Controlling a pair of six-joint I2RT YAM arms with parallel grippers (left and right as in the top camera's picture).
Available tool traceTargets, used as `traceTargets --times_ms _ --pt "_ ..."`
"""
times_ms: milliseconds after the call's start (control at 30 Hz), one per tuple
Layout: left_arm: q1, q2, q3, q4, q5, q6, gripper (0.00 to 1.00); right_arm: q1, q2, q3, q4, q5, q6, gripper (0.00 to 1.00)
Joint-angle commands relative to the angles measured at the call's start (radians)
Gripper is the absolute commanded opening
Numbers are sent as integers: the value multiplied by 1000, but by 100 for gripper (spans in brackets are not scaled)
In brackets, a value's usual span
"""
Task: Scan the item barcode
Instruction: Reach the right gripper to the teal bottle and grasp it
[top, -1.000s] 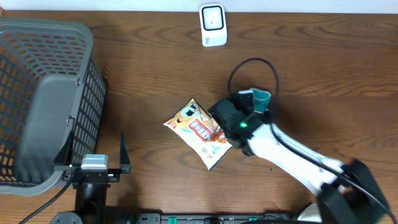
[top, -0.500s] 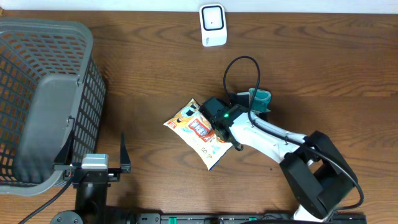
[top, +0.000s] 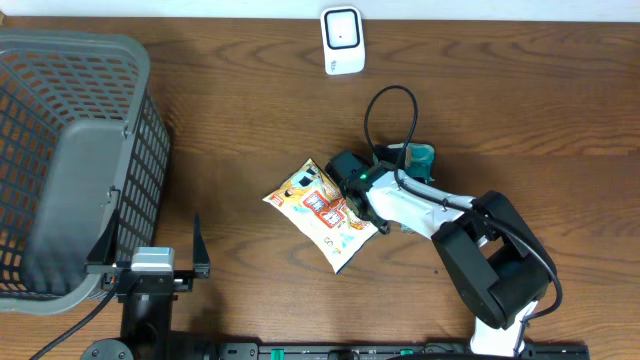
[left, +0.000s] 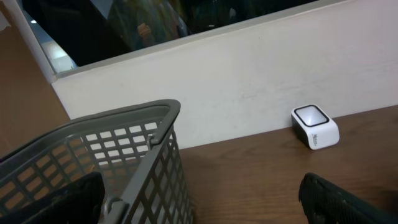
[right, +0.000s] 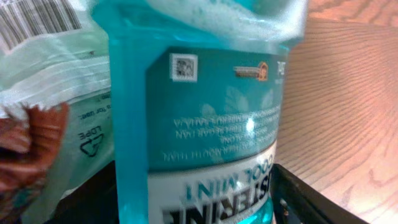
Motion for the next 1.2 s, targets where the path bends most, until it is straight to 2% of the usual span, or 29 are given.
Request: traceTargets --times_ms 0,67,100,167,300,500,633,767,1000,1067,1167 --pt "4 -3 5 5 13 -17 100 -11 36 -8 37 -198 -60 59" --pt "4 -3 5 5 13 -16 100 -11 36 -8 51 -249 -85 54" --pt "4 -3 5 5 13 -16 100 -11 36 -7 58 -291 -100 49" --pt "4 -3 5 5 13 -17 100 -13 36 -6 58 -357 -117 45" --pt "4 -3 5 5 13 -17 100 -29 33 -6 53 -580 -287 36" --pt "4 -3 5 5 13 -17 100 -51 -24 -6 -10 -836 -412 31" --pt "4 -3 5 5 13 -17 100 -58 -105 -6 -80 -866 -446 28" --pt "4 -3 5 5 13 -17 100 -58 -175 -8 -115 -903 -525 31" --pt "4 -3 5 4 13 -17 100 -58 -174 -34 -114 -911 -523 29" --pt "3 -3 5 4 13 -17 100 -58 -175 -37 -114 -911 -521 40" --pt "-7 -3 5 4 13 -17 100 -64 -175 -34 -104 -911 -506 46"
